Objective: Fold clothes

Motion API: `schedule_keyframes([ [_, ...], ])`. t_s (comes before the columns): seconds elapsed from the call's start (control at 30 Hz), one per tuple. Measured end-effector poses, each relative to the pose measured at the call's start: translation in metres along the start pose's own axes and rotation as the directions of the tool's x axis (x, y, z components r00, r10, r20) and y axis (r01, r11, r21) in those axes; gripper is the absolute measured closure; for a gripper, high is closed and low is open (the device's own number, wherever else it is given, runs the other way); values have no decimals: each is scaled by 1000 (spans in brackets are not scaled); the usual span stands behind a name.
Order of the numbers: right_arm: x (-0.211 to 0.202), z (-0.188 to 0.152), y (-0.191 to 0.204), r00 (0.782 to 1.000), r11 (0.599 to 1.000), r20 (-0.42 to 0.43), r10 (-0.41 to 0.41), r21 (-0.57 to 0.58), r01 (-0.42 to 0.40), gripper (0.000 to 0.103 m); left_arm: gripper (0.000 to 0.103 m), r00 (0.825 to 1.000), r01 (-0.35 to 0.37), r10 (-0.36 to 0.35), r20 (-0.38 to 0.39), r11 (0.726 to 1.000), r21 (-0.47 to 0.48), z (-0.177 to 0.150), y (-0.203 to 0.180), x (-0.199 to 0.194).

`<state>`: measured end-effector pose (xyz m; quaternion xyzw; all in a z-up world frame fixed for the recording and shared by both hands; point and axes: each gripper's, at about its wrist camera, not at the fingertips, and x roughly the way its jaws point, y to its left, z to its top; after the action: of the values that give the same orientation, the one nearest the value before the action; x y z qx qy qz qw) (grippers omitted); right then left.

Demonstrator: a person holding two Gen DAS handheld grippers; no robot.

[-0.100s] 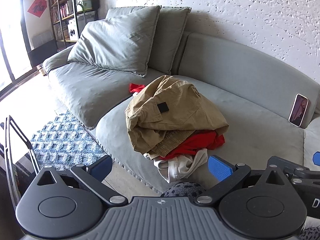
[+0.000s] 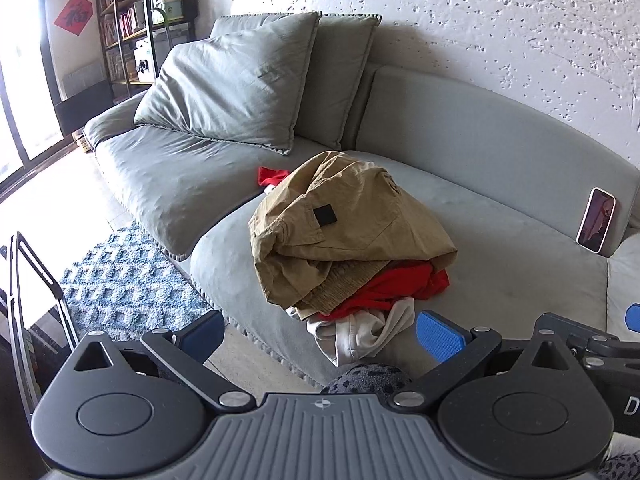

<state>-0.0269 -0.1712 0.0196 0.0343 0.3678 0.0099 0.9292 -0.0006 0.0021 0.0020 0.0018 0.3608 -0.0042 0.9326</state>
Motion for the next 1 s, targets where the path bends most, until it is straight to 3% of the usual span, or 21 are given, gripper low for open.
schedule_keyframes([
  [0.13, 1, -1, 2, 1000, 1000, -8, 12, 11, -11, 0, 1, 1000, -10, 10, 20, 1000, 7, -3, 0, -5],
  [0.2, 2, 0, 3, 1000, 1000, -9, 13, 13, -13, 0, 1, 1000, -23, 24, -14, 1000, 17, 0, -2, 4],
  [1.0, 4, 0, -2, 1000, 1000, -12, 7, 22, -6, 0, 1, 1000, -20, 20, -23, 1000, 22, 3, -4, 7],
])
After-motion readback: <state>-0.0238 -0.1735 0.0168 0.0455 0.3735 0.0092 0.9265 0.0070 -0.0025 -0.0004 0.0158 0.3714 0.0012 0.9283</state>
